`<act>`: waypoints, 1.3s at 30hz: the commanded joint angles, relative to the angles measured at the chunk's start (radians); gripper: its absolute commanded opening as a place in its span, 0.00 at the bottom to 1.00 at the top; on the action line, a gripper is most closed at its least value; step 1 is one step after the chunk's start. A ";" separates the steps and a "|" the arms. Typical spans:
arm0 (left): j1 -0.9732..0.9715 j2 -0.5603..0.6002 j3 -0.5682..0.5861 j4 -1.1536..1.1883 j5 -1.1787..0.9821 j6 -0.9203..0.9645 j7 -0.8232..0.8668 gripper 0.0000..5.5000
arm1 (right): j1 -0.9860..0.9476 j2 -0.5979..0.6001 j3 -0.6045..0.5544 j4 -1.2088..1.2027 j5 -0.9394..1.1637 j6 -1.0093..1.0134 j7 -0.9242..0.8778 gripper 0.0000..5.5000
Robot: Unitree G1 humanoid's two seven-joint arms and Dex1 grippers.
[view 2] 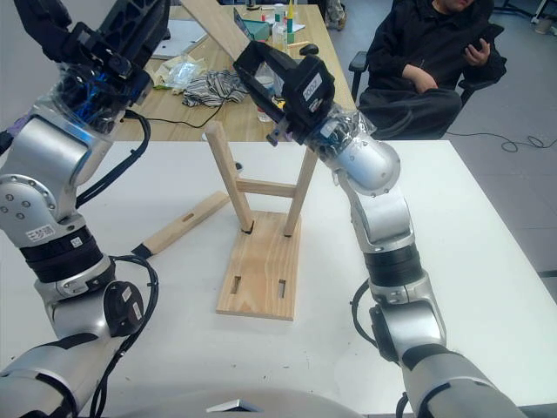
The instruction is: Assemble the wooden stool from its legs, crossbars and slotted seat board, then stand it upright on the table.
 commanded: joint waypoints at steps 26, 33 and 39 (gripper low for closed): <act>0.026 0.536 -0.090 0.410 0.471 -0.185 -0.473 0.07 | 0.038 -0.041 -0.001 0.002 -0.103 0.195 -0.058 0.63; 0.188 0.343 -0.340 0.862 0.903 -0.605 -0.821 0.07 | 0.025 -0.025 -0.047 0.003 -0.053 0.197 -0.069 0.63; 0.159 0.268 -0.290 1.090 0.980 -0.729 -0.867 0.07 | 0.018 -0.034 -0.050 0.015 -0.037 0.189 -0.052 0.63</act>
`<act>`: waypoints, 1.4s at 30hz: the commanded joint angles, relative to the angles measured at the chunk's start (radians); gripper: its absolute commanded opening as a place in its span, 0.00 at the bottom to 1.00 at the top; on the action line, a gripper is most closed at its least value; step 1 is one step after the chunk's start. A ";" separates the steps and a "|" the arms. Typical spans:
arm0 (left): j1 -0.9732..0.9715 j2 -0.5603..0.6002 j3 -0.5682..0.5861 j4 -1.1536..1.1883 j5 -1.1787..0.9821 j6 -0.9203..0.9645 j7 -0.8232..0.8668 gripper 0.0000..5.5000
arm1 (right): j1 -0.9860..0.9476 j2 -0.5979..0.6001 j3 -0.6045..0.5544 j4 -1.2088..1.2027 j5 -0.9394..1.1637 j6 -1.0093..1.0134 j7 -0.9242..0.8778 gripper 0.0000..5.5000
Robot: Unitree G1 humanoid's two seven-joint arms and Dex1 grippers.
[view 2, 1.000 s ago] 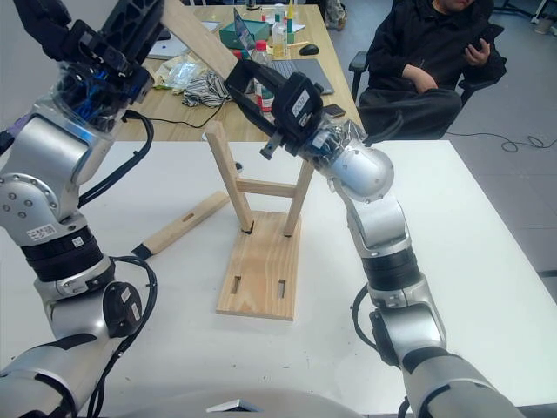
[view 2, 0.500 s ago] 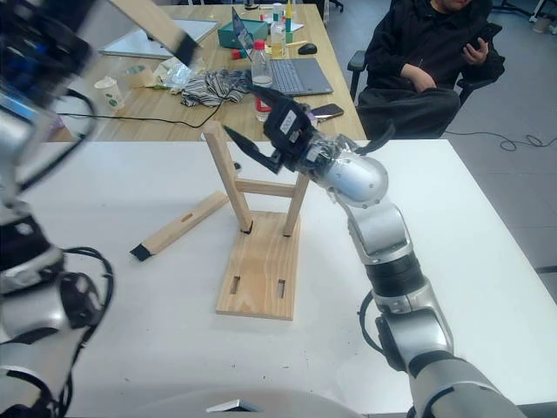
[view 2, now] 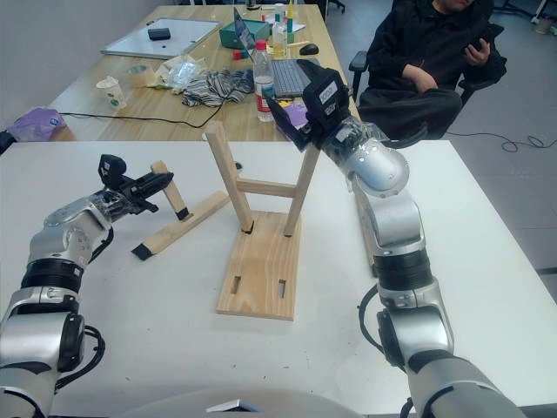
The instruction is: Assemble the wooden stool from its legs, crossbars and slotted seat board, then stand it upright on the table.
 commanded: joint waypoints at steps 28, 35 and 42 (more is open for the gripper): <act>0.151 -0.014 0.193 -0.152 0.091 -0.072 0.141 0.07 | 0.017 0.017 0.005 -0.019 0.024 0.003 -0.017 0.63; 0.353 -0.081 0.175 -0.387 0.042 0.027 0.113 0.07 | 0.037 0.014 0.013 -0.038 0.019 -0.009 -0.021 0.63; 0.266 -0.096 0.194 -0.539 0.054 0.118 0.285 0.07 | 0.035 0.016 0.016 -0.032 0.013 -0.012 -0.030 0.63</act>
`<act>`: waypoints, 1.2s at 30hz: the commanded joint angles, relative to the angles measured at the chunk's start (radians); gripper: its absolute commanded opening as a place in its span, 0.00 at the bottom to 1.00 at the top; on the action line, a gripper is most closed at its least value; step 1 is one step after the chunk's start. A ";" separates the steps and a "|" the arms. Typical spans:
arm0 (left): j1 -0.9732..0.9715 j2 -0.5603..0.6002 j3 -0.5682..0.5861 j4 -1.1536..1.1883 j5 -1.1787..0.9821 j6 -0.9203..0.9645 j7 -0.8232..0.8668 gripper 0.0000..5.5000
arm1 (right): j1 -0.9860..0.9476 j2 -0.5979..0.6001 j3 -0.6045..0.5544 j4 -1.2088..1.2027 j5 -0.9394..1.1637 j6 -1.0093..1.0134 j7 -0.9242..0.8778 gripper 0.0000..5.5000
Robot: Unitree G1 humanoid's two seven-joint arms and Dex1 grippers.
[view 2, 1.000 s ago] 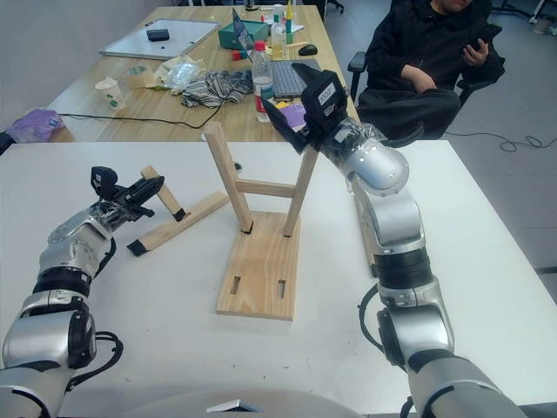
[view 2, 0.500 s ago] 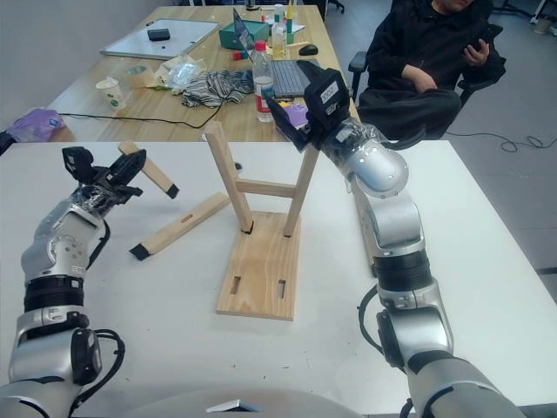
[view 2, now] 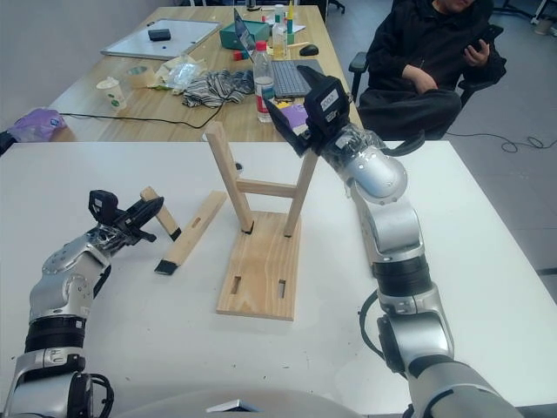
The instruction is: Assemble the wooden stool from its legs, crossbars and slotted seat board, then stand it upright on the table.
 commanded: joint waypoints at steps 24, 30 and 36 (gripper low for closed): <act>-0.075 -0.125 -0.037 -0.027 0.011 0.122 0.148 0.07 | -0.012 0.011 0.005 0.013 -0.006 -0.009 -0.010 0.63; -0.085 -0.120 -0.015 -0.038 -0.002 0.121 0.142 0.07 | -0.014 0.010 0.005 0.014 -0.005 -0.007 -0.007 0.63; -0.074 -0.116 0.000 -0.063 -0.013 0.136 0.145 0.07 | -0.012 0.010 0.006 0.011 -0.005 -0.005 -0.008 0.63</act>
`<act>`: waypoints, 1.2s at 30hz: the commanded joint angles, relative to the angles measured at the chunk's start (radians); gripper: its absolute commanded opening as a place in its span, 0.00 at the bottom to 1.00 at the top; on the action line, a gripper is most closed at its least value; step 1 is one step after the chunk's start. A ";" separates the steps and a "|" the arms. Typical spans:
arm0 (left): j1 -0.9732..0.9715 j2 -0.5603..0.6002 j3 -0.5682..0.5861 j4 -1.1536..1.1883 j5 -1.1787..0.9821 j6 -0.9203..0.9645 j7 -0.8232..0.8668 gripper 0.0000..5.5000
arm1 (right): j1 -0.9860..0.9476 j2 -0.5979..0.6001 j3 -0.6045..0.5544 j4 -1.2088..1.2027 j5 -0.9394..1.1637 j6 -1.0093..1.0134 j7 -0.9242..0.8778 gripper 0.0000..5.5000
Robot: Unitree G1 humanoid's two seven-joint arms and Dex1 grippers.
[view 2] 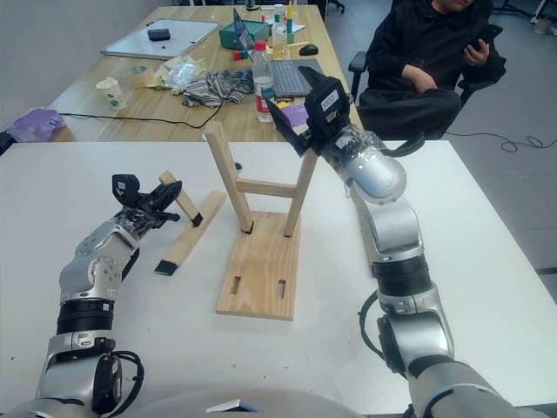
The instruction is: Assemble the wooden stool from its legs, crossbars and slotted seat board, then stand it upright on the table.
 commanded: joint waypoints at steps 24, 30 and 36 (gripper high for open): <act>0.271 0.022 -0.114 0.187 0.184 -0.275 -0.052 0.07 | -0.001 0.001 0.002 -0.013 -0.005 0.001 0.014 0.63; 0.285 0.037 -0.163 0.343 0.223 -0.350 -0.074 0.07 | -0.007 -0.001 0.006 -0.004 -0.003 -0.001 0.022 0.63; 0.239 0.070 -0.199 0.326 0.216 -0.315 -0.083 0.07 | -0.009 0.002 0.007 0.001 -0.006 -0.001 0.017 0.63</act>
